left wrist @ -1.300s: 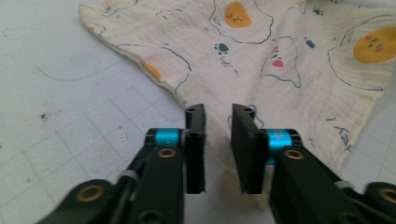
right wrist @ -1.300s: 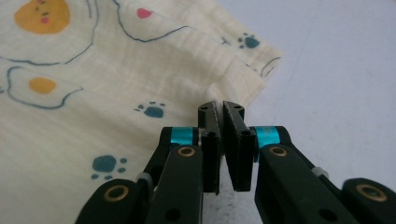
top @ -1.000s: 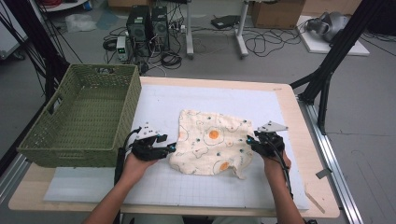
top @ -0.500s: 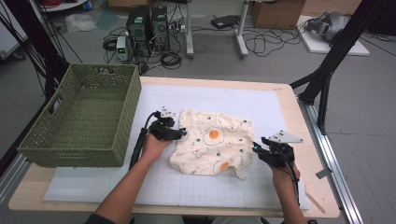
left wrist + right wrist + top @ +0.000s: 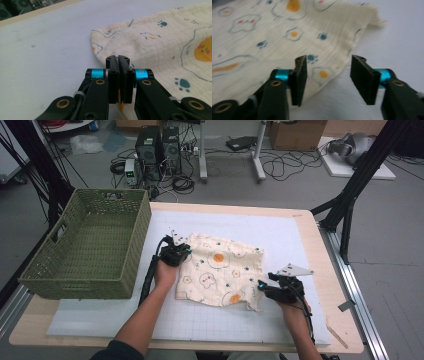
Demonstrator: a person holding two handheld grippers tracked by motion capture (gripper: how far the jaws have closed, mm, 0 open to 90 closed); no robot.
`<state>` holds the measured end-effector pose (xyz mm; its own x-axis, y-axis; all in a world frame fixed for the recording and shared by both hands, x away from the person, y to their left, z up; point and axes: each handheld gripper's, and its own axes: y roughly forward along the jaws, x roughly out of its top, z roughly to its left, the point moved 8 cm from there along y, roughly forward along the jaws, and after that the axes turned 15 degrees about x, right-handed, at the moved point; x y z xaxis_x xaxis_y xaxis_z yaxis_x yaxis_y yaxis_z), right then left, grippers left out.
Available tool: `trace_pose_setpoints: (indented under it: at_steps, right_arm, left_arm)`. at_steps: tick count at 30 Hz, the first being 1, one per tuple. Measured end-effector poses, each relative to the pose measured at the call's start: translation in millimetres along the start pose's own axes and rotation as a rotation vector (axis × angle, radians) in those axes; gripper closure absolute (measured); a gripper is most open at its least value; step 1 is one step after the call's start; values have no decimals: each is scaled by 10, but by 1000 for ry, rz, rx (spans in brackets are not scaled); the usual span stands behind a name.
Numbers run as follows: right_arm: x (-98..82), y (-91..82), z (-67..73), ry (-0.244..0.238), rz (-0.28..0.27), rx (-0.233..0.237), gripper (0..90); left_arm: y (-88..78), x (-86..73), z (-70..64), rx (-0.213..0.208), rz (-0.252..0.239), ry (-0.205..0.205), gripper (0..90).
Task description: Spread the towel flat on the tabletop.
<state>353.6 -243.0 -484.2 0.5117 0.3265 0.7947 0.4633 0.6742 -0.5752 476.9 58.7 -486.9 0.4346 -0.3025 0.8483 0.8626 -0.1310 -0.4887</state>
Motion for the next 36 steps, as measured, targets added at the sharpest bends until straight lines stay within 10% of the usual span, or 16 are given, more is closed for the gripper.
trace_pose_setpoints:
  at_steps: [6, 10, 15, 22, 26, 36]
  right_arm:
    - [-44, 262, 151, -41, 106, 39, 522]
    - [-57, 223, 115, -62, 129, 40, 763]
    - [-78, 90, -41, -139, 180, -104, 867]
    - [-39, -90, -129, -51, 68, -96, 617]
    - [-2, -144, -80, -68, 26, -66, 523]
    - [-41, -26, 266, -120, 31, 113, 419]
  left_arm:
    - [-4, 13, 129, 12, -11, -43, 867]
    - [9, -15, 149, 18, 5, -51, 866]
    - [-26, -57, 84, -42, 41, -65, 794]
    - [-245, -118, 10, -136, 74, -90, 451]
    - [-476, -84, -57, -180, 5, -80, 434]
    - [-814, -337, -175, -252, 45, -9, 452]
